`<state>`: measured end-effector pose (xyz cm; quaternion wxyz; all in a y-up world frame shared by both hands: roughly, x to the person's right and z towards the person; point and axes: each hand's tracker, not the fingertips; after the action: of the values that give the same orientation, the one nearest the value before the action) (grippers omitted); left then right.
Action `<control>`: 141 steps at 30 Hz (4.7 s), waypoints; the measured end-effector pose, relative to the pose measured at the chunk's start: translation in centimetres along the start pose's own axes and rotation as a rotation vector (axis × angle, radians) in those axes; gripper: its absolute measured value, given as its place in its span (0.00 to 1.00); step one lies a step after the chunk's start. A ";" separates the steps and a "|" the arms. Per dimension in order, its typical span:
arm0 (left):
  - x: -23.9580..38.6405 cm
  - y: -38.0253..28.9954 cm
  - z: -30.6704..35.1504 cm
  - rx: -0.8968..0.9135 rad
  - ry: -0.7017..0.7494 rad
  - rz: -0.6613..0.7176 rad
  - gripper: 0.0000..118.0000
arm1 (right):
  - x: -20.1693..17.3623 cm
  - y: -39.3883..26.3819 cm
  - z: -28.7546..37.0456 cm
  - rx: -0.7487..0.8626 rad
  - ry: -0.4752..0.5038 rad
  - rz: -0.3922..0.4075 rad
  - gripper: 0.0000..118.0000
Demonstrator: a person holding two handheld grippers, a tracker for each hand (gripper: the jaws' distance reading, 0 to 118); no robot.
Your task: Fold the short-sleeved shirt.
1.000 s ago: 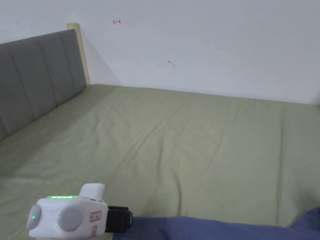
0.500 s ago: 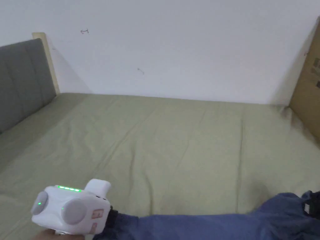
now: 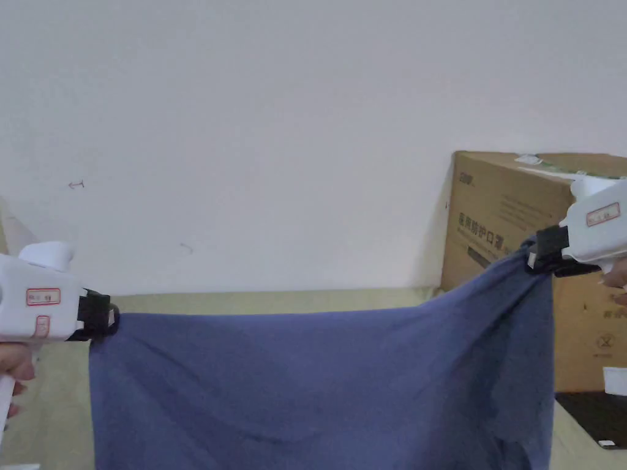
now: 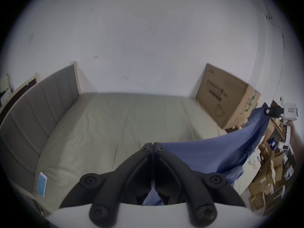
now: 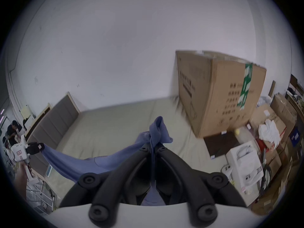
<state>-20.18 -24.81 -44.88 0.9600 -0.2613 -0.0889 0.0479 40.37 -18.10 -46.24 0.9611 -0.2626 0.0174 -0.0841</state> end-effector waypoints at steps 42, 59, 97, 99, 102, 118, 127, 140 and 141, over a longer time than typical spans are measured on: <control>1.5 -20.2 -23.8 -0.267 -0.011 0.059 0.00 | -1.4 -26.2 -25.3 -0.373 -0.124 -0.050 0.03; -3.7 -35.0 1.7 -0.262 -0.033 0.055 0.00 | 6.9 -45.0 4.2 -0.402 -0.086 -0.037 0.03; -0.9 -27.3 4.5 -0.479 -0.092 0.067 0.00 | -5.3 -33.7 10.4 0.120 0.136 0.062 0.01; -1.7 -29.4 2.6 -0.522 -0.040 0.073 0.09 | -5.4 -34.2 9.8 0.097 0.150 0.049 0.01; -2.6 -31.8 1.4 -0.563 -0.029 0.052 0.94 | -5.3 -34.7 9.0 0.051 0.167 0.024 0.01; -0.6 -34.7 0.2 -0.400 -0.052 0.066 0.04 | 0.3 -35.0 7.2 -0.080 0.101 -0.044 0.01; 1.8 -31.4 1.5 -0.341 -0.042 -0.043 0.04 | 7.2 -41.1 0.9 -0.501 -0.071 -0.127 1.00; 1.8 -31.9 1.5 -0.389 -0.006 -0.047 0.04 | 6.1 -41.9 2.9 -0.359 0.009 -0.082 0.09; 1.6 -32.0 1.5 -0.387 -0.007 -0.038 0.04 | 6.3 -41.5 3.3 -0.343 0.009 -0.085 0.09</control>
<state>-17.43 -51.33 -27.02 0.8922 -0.4392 -0.1045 0.0128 40.48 -52.69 -22.27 0.8978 -0.4226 0.0248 -0.1219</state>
